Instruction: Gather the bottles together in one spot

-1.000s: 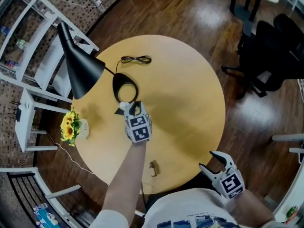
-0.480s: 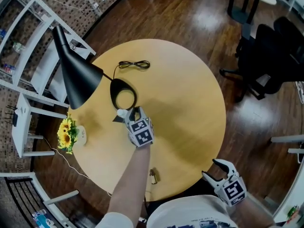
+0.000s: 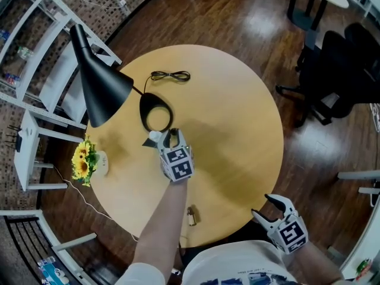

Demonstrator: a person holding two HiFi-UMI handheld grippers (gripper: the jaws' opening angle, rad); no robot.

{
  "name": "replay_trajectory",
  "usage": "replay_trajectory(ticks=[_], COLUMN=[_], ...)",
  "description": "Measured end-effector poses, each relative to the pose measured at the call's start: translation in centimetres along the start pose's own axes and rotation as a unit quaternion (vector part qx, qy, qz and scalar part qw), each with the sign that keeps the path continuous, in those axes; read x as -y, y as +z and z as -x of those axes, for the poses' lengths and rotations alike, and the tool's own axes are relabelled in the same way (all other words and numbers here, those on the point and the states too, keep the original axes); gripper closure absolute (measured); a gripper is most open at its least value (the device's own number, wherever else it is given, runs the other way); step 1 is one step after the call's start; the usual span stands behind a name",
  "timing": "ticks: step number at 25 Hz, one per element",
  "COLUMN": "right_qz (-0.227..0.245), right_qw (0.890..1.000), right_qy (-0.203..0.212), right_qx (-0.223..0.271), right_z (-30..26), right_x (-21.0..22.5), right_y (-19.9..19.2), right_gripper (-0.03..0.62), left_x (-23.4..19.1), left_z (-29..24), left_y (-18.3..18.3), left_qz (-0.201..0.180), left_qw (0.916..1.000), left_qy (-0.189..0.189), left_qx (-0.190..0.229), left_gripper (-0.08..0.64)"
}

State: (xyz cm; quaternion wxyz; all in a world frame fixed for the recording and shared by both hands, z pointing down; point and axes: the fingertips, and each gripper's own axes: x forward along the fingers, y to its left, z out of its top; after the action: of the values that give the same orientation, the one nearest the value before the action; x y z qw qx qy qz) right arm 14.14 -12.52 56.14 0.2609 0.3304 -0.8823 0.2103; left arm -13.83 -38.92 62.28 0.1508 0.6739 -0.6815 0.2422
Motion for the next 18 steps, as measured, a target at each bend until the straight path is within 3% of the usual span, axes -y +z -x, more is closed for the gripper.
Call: replay_trajectory(ticks=[9,18], right_qz=[0.001,0.037], right_qw=[1.000,0.997], right_qy=[0.028,0.056], right_qx=[0.000,0.048], right_z=[-0.9,-2.3], right_x=[-1.5,-3.8], right_y=[0.5,3.2], right_gripper=[0.327,0.327], left_x=[0.9,-0.8], left_z=[4.8,19.8], left_y=[2.4,3.2], left_qz=[-0.042,0.012], left_qw=[0.9981,0.9955], left_qy=[-0.010,-0.033], left_qx=[0.045,0.087], left_gripper=[0.442,0.442])
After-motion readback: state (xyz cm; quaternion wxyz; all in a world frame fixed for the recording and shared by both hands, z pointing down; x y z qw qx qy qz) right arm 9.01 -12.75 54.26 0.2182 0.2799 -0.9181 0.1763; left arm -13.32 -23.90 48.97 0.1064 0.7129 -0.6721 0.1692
